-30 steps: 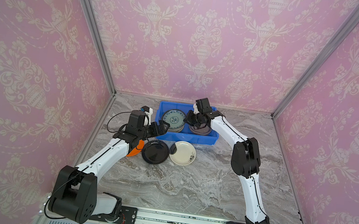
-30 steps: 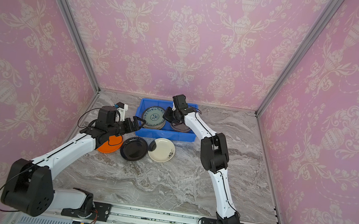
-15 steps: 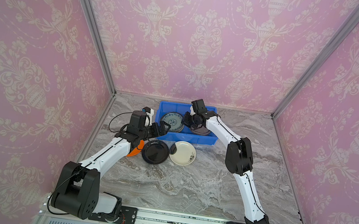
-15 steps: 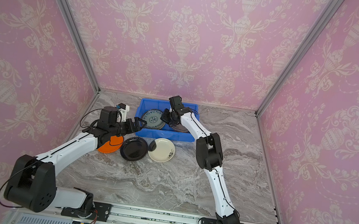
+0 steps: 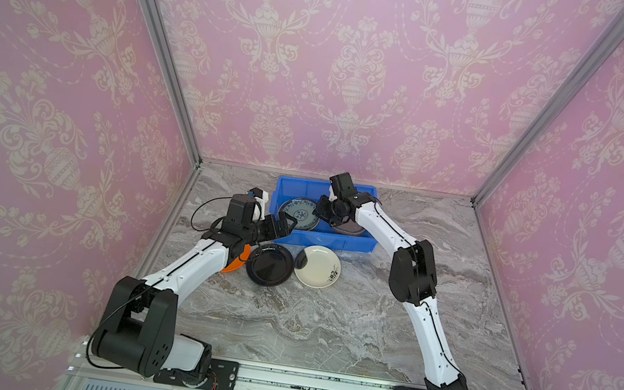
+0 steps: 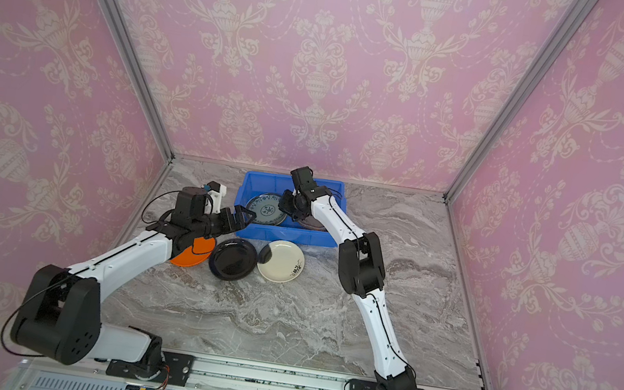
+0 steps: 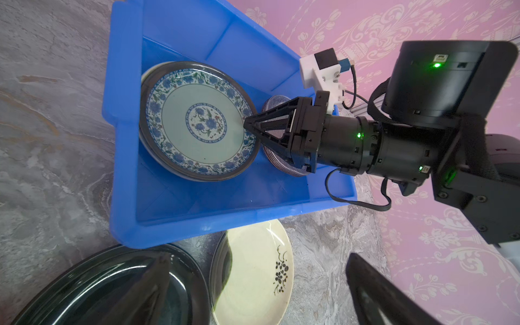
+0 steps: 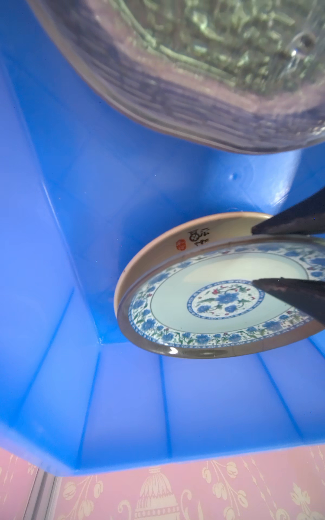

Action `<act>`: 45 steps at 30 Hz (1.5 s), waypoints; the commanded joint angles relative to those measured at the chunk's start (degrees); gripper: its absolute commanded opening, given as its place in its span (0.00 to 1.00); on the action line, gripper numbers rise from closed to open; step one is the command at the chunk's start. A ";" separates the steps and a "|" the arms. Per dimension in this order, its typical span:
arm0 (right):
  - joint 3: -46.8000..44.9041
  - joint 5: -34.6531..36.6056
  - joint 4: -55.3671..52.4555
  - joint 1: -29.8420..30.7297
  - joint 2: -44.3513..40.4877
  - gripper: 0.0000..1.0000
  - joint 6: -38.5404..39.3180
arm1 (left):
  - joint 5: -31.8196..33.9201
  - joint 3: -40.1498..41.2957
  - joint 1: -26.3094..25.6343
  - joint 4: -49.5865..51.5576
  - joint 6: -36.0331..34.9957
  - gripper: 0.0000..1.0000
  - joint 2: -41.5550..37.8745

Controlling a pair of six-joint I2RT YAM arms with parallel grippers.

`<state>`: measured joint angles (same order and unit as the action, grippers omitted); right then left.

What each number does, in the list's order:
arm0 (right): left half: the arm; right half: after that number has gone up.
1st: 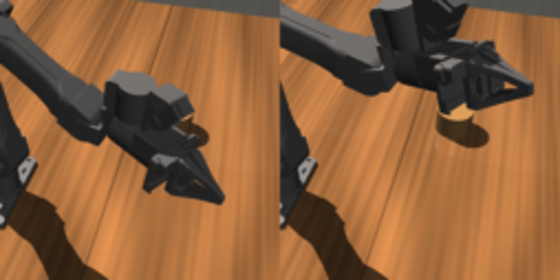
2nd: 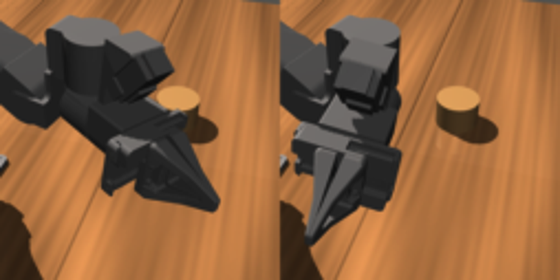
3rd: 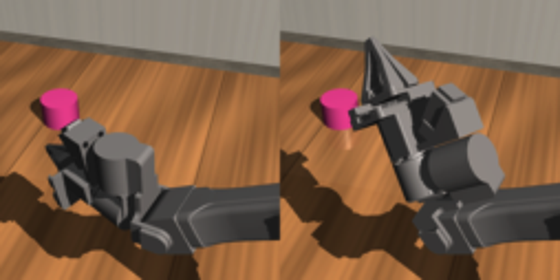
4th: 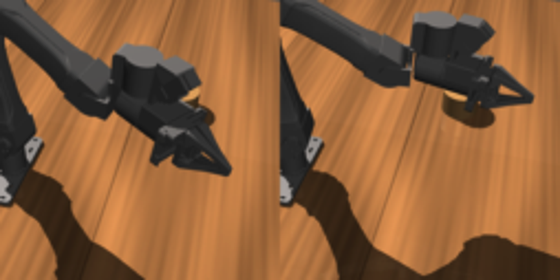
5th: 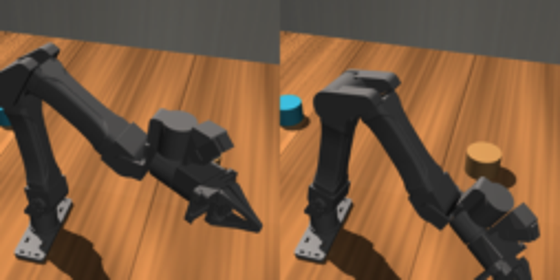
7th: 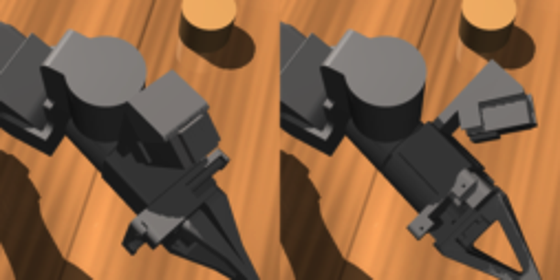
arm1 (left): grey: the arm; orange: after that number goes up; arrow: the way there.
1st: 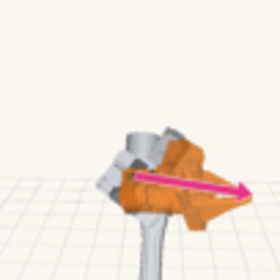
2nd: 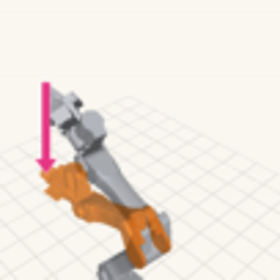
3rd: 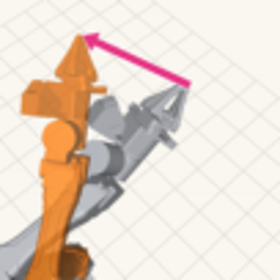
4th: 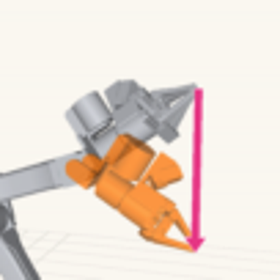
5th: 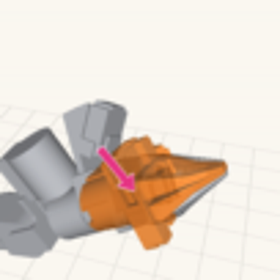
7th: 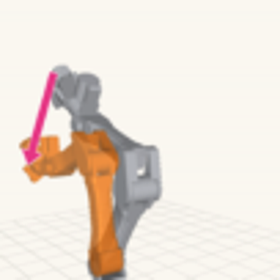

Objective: Place the plates into the plastic bin on the countertop
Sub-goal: Place the plate in the plastic bin.

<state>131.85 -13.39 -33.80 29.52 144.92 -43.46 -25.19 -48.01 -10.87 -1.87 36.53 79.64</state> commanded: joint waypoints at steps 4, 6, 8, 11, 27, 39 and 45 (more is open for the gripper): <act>0.31 3.62 -2.44 1.19 -1.37 0.39 2.00 | -1.63 1.78 0.48 -2.65 0.91 0.99 1.55; -0.02 4.46 -2.76 1.42 -1.92 0.41 2.58 | -1.81 1.67 0.50 -2.87 1.00 0.99 1.92; 0.12 5.07 -3.36 1.59 -2.02 0.42 2.89 | -2.01 1.60 0.50 -3.16 1.15 0.99 2.39; 0.32 5.43 -3.45 1.77 -1.82 0.42 2.95 | -2.16 1.51 0.39 -3.71 1.42 0.99 2.80; 1.14 8.40 -6.25 1.88 -3.02 0.47 4.62 | -2.39 0.78 0.41 -3.97 1.21 0.99 3.29; 1.42 6.43 -5.61 1.42 -2.31 0.48 4.14 | -2.08 2.19 0.04 -4.41 1.61 0.99 1.43; 5.20 3.78 -5.57 1.51 2.54 0.47 1.63 | -1.35 2.92 -0.01 -3.13 0.66 0.99 0.37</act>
<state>135.17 -7.81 -39.48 31.14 144.90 -40.51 -26.65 -45.71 -10.90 -6.07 37.36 81.65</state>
